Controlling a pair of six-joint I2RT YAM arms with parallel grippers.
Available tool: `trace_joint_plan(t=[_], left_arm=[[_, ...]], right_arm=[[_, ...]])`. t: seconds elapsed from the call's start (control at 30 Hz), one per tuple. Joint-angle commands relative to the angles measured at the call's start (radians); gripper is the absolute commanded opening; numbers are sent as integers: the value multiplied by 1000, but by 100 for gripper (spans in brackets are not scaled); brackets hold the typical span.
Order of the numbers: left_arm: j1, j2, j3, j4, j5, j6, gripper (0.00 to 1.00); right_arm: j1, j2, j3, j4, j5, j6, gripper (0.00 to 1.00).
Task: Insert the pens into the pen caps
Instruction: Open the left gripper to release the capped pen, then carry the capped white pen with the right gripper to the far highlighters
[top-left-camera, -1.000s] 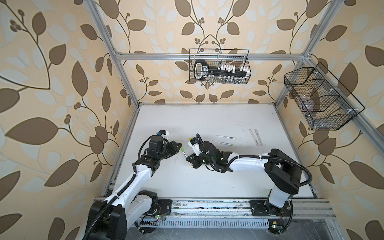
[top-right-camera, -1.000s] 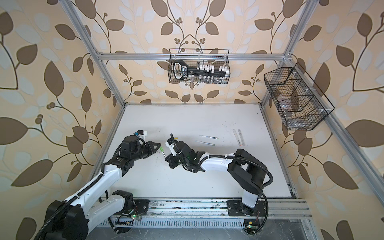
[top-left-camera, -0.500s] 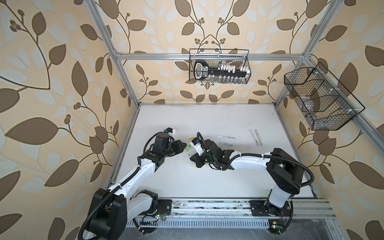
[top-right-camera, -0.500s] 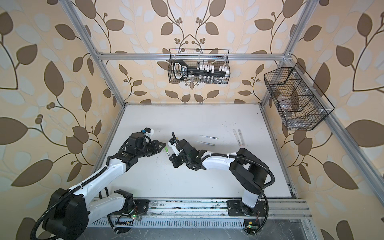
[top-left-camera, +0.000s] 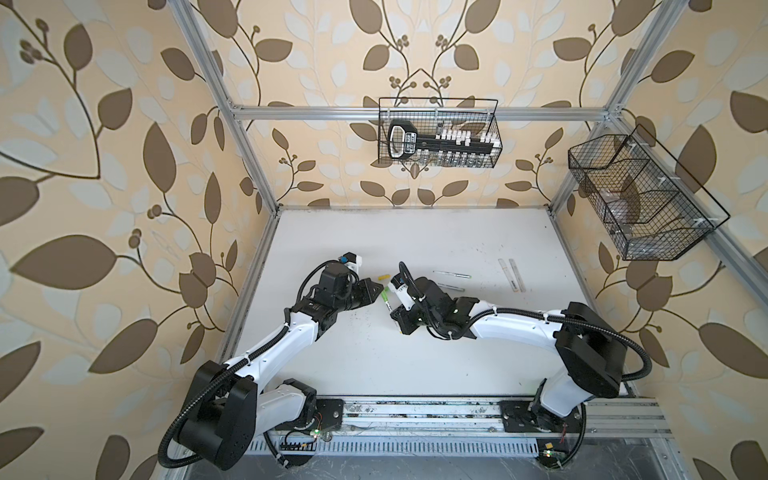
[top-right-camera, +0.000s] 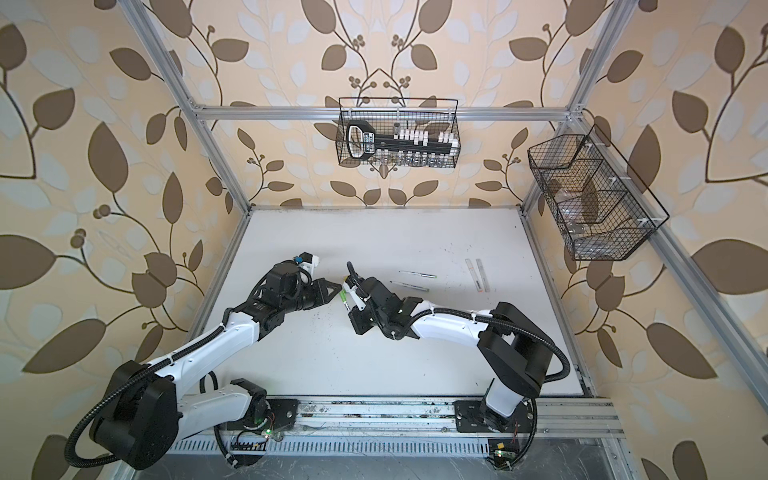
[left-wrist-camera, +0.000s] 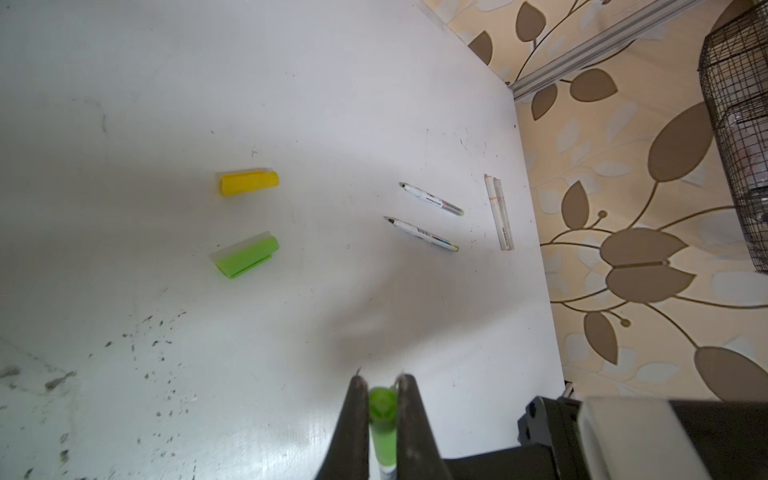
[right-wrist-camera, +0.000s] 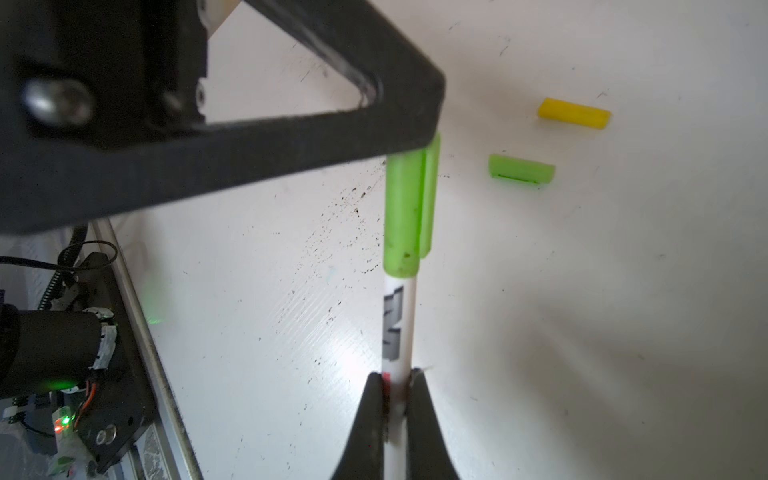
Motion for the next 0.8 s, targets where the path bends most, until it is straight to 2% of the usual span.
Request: trace_joint_plan(t=[0.0,0.23,0.4,0.53,0.57,0.6,0.63,0.7,0.73,0.77], left_arm=[[-60,17,-11,-120,147,21,0],[-71,-37,-26,-63,223,20,0],[-80,-36,-38,-6,267,8,0],[-82,-25,-32,-8,257,2,1],[-82,-26,-30,-11,247,-3,11],[-82,-28,-25,-12,233,-13,30],[-79,-32,-19,-9,216,-28,58],[-72,-44,5,-16,178,-45,83],[-63,-53,18,-20,161,-46,98],[-52,-64,30,-30,146,-45,99]], right_arm=[[2,-88,24,244,-41,-85,4],[-15,-142,-24,256,-170,-141,4],[-48,-177,-54,265,-186,-120,4],[-60,-202,-60,237,-164,-112,4],[-62,-203,-59,218,-161,-111,4],[-66,-204,-53,192,-155,-111,4],[-71,-205,-47,160,-151,-111,4],[-83,-209,-45,94,-122,-109,4],[-95,-212,-46,61,-106,-103,4],[-108,-219,-48,30,-93,-99,4]])
